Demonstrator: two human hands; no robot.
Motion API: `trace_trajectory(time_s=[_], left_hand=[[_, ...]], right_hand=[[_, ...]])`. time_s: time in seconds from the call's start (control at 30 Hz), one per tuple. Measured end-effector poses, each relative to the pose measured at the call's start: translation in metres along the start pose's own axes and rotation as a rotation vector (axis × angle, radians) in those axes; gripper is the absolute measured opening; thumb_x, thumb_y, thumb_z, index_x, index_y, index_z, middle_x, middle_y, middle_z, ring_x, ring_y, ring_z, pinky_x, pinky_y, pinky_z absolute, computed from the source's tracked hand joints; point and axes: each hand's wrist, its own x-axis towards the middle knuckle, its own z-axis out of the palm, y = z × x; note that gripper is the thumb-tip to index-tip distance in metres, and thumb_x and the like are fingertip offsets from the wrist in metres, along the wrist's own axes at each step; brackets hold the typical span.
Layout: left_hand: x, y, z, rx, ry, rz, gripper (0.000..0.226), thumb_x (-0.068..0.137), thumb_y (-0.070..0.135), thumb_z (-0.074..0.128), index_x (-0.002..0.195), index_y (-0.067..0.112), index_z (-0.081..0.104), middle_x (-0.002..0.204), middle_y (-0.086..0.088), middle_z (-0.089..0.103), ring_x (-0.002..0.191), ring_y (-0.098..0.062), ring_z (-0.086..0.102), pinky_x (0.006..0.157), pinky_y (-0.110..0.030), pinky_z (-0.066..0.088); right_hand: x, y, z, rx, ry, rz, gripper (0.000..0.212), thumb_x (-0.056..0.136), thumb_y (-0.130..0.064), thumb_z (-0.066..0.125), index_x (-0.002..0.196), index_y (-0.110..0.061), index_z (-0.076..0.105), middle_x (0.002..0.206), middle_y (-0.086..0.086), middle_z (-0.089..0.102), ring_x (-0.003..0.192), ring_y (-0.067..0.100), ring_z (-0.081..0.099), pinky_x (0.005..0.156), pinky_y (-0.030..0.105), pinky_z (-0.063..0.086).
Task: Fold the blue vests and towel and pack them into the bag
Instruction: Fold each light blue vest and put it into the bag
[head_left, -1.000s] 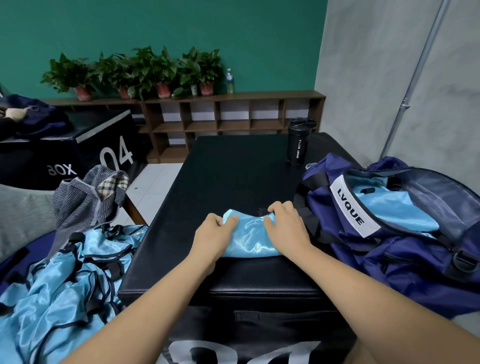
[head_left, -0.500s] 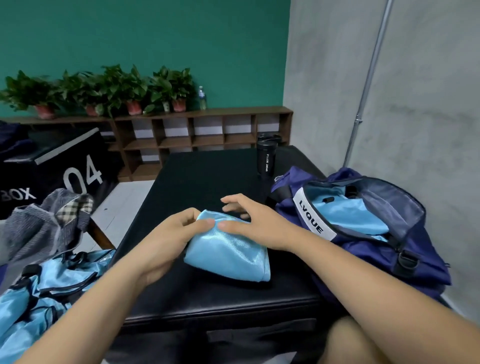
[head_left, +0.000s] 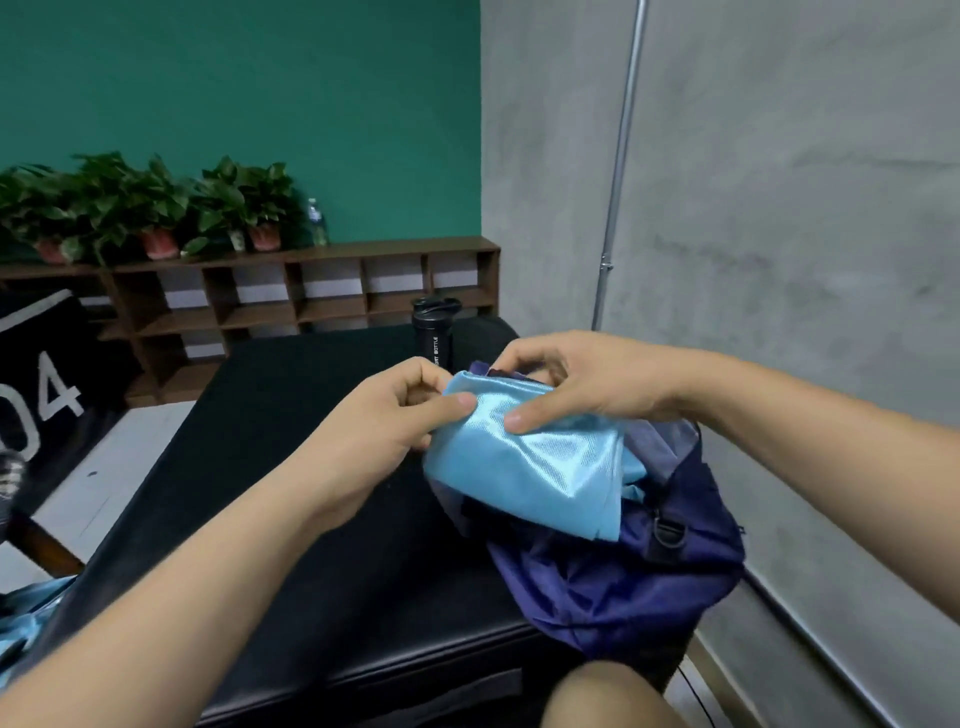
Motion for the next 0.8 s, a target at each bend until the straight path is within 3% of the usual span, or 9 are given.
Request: trace_trajectory(time_s=[0.1, 0.2, 0.33, 0.5, 0.7, 0.8], left_hand=[[0.026, -0.005, 0.027, 0.077, 0.046, 0.065, 0.02, 0.09, 0.027, 0.082, 0.089, 0.016, 0.066, 0.091, -0.011, 0.073, 0.083, -0.018, 0.062, 0.079, -0.04, 0.05], [0.048, -0.014, 0.059, 0.267, 0.039, 0.101, 0.009, 0.088, 0.025, 0.073, 0.085, 0.019, 0.065, 0.082, -0.002, 0.077, 0.08, -0.024, 0.071, 0.079, -0.043, 0.057], [0.075, -0.031, 0.103, 0.612, -0.135, 0.138, 0.008, 0.092, 0.018, 0.065, 0.088, 0.023, 0.07, 0.088, 0.011, 0.077, 0.086, -0.007, 0.07, 0.083, -0.032, 0.057], [0.103, -0.054, 0.131, 0.899, -0.385, 0.217, 0.01, 0.097, 0.018, 0.066, 0.102, 0.026, 0.072, 0.103, 0.012, 0.074, 0.095, -0.01, 0.066, 0.09, -0.026, 0.05], [0.107, -0.065, 0.138, 1.072, -0.567, 0.104, 0.029, 0.099, 0.018, 0.054, 0.118, 0.03, 0.072, 0.106, 0.013, 0.07, 0.097, -0.012, 0.058, 0.094, -0.028, 0.048], [0.1, -0.063, 0.137, 1.148, -0.629, 0.07, 0.025, 0.102, 0.025, 0.05, 0.113, 0.029, 0.072, 0.108, 0.005, 0.07, 0.102, -0.021, 0.06, 0.095, -0.034, 0.049]], right_hand=[[-0.022, 0.009, -0.037, -0.123, 0.054, 0.052, 0.04, 0.089, -0.029, 0.087, 0.122, -0.021, 0.066, 0.108, 0.006, 0.08, 0.1, 0.033, 0.078, 0.084, 0.046, 0.063], [-0.038, 0.022, -0.069, -0.263, 0.12, 0.106, 0.034, 0.09, -0.033, 0.086, 0.117, -0.026, 0.067, 0.101, -0.002, 0.081, 0.088, 0.02, 0.079, 0.071, 0.032, 0.06], [-0.045, 0.047, -0.099, -0.42, 0.185, 0.181, 0.03, 0.088, -0.036, 0.087, 0.11, -0.034, 0.067, 0.097, -0.012, 0.08, 0.079, 0.007, 0.075, 0.062, 0.019, 0.052], [-0.039, 0.072, -0.115, -0.487, 0.172, 0.233, 0.03, 0.087, -0.04, 0.087, 0.109, -0.038, 0.067, 0.098, -0.015, 0.08, 0.081, 0.005, 0.075, 0.065, 0.02, 0.053], [-0.022, 0.087, -0.115, -0.443, 0.123, 0.242, 0.035, 0.086, -0.035, 0.089, 0.114, -0.031, 0.069, 0.101, -0.009, 0.081, 0.082, 0.007, 0.076, 0.066, 0.02, 0.054], [-0.01, 0.091, -0.109, -0.481, 0.074, 0.249, 0.04, 0.084, -0.035, 0.091, 0.117, -0.032, 0.069, 0.102, -0.009, 0.08, 0.085, 0.006, 0.075, 0.072, 0.022, 0.055]])
